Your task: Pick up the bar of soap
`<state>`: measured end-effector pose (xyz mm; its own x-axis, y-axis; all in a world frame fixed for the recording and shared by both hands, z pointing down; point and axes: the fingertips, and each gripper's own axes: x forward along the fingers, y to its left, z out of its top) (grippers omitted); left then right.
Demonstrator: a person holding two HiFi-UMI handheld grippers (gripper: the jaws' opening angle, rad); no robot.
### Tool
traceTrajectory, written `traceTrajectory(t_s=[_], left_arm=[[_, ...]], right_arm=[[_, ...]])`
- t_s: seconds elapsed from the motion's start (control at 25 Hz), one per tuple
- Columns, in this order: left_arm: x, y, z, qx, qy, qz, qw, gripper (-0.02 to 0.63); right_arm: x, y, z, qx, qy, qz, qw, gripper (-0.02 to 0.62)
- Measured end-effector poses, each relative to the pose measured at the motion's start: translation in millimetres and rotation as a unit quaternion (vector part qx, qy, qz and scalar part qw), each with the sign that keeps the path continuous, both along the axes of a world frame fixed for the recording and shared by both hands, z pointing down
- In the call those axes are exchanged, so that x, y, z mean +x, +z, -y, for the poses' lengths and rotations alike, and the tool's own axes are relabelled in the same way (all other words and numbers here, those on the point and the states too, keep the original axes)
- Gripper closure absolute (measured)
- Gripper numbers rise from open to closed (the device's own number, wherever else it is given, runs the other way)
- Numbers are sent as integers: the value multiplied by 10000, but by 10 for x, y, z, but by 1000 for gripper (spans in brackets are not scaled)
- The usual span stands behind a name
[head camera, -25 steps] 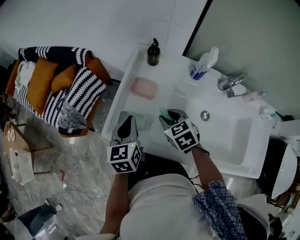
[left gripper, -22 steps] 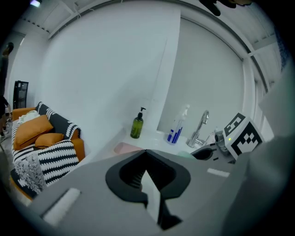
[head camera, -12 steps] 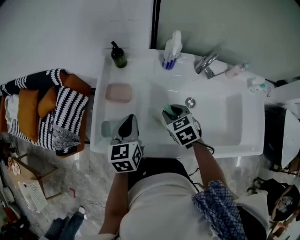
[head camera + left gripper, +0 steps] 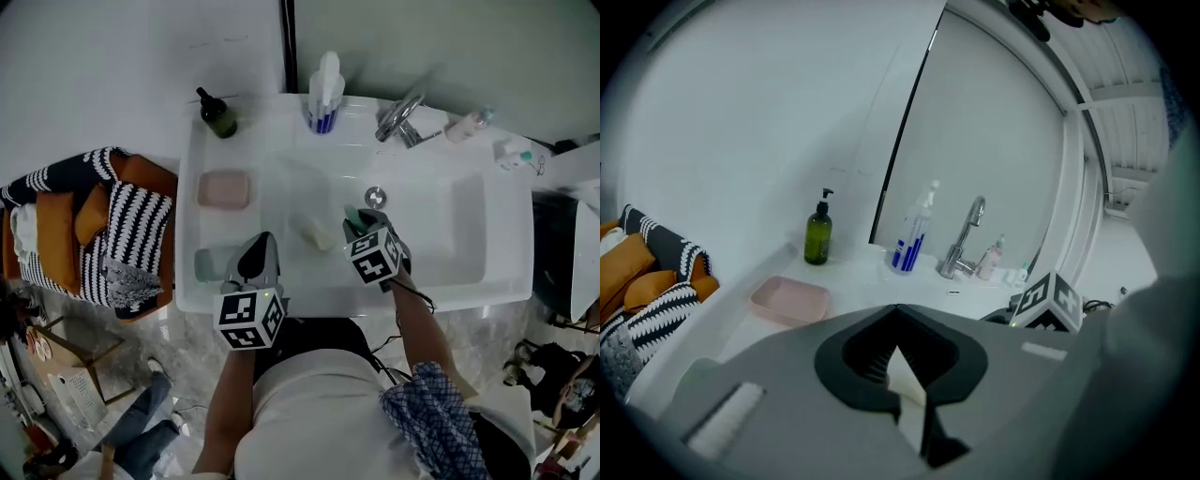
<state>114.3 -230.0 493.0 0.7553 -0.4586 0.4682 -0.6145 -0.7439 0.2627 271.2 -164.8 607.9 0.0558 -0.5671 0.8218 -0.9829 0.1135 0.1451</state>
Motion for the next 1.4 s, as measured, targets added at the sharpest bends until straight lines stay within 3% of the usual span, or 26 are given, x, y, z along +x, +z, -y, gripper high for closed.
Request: traceTrajectory(t_s=[0.28,0.6,0.76,1.4], left_arm=[[-68,68,31,-130,-121,61,9998,598],[-127,100,-67,-60,-33,277,9996,597],[-135,123,-111,205,201,579,9979,598],[-198,151,-150,-9,119,505,9987,598]], right_arm=[[148,492,-67,-437,-138,-1034,9936,469],[219,886,-78,-1013,-470,-1336,9847,469],[196,1011,-86,-1224,-745,-1471,9787,469],[148,1122,-112,-1450,-575,-862,9840,469]])
